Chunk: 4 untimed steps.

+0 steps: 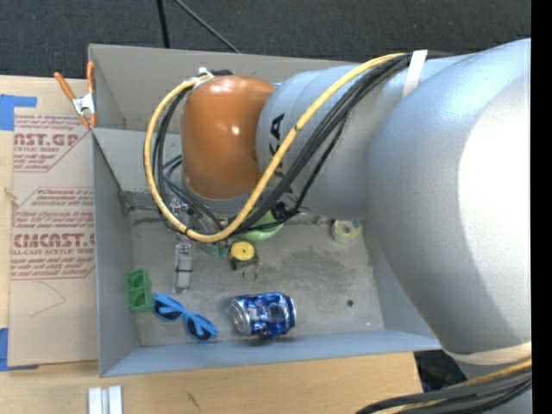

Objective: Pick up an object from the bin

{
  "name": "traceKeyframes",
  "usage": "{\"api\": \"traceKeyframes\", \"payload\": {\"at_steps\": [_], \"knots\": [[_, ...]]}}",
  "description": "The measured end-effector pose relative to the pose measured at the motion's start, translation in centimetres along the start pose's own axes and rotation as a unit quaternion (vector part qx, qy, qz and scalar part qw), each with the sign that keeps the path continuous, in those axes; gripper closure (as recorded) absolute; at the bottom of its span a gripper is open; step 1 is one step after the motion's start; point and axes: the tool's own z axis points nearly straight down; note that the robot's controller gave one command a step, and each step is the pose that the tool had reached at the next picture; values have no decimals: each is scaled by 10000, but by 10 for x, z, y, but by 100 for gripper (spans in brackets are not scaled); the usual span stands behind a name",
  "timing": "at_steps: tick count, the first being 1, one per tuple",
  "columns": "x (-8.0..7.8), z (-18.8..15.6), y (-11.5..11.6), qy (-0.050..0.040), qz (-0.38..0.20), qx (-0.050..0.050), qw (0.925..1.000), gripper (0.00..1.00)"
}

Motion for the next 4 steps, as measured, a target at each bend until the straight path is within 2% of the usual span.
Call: {"api": "traceKeyframes", "payload": {"at_steps": [1,2,3,4], "knots": [[18,106,-1,45,-242,20,9997,0],[57,99,-26,-31,-2993,-8,9541,0],[59,101,-27,17,-2986,4,9544,100],[20,-49,16,-52,-3074,-14,9516,100]]}}
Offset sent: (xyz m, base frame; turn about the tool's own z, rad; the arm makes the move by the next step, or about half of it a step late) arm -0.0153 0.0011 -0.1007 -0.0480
